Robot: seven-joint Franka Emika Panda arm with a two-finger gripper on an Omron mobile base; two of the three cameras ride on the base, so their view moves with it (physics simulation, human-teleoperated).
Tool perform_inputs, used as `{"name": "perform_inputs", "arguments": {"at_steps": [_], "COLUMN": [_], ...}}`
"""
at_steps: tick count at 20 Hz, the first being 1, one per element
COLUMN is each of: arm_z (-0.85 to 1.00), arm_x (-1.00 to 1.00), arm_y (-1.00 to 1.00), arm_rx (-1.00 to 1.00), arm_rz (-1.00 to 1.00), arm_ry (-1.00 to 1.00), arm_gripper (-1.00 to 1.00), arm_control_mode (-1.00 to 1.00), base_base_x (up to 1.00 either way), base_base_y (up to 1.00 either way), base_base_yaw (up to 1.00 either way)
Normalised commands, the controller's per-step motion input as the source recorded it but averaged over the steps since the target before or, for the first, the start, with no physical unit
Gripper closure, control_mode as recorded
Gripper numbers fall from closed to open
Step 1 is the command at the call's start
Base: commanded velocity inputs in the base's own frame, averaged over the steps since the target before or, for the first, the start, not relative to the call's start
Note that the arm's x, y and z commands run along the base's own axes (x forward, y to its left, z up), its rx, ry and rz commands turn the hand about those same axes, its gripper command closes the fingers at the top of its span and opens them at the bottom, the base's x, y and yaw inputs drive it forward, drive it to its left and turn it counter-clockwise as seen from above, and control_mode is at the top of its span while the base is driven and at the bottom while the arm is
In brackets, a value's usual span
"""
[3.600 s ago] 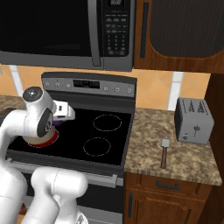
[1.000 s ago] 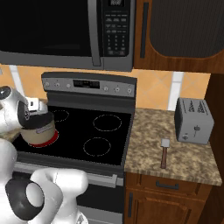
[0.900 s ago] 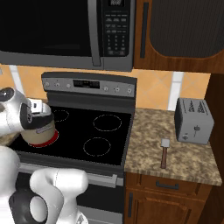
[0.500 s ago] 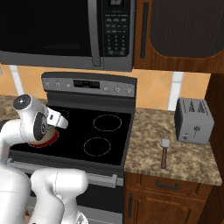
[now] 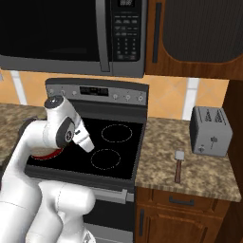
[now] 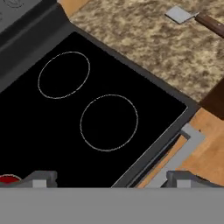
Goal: Put the onion and eggplant in the pot. Retrieve the spatula and lightly stir the vegetables in the pot.
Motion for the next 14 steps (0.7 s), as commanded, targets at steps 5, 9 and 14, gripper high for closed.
{"name": "perform_inputs", "arguments": {"at_steps": [5,9,14], "arm_z": [0.03,-0.16,-0.17], "arm_x": [0.0,0.0,0.0], "arm_y": [-0.68,-0.55,-0.6], "arm_rx": [0.27,0.13,0.15], "arm_rz": [-0.75,-0.8,-0.75], "arm_ry": [0.1,0.0,0.0], "arm_gripper": [-1.0,-1.0,-1.0], "arm_control_mode": [-1.0,-1.0,-1.0], "base_base_x": [0.0,0.0,0.0], "base_base_y": [0.0,0.0,0.0], "base_base_yaw": [0.0,0.0,0.0]}}
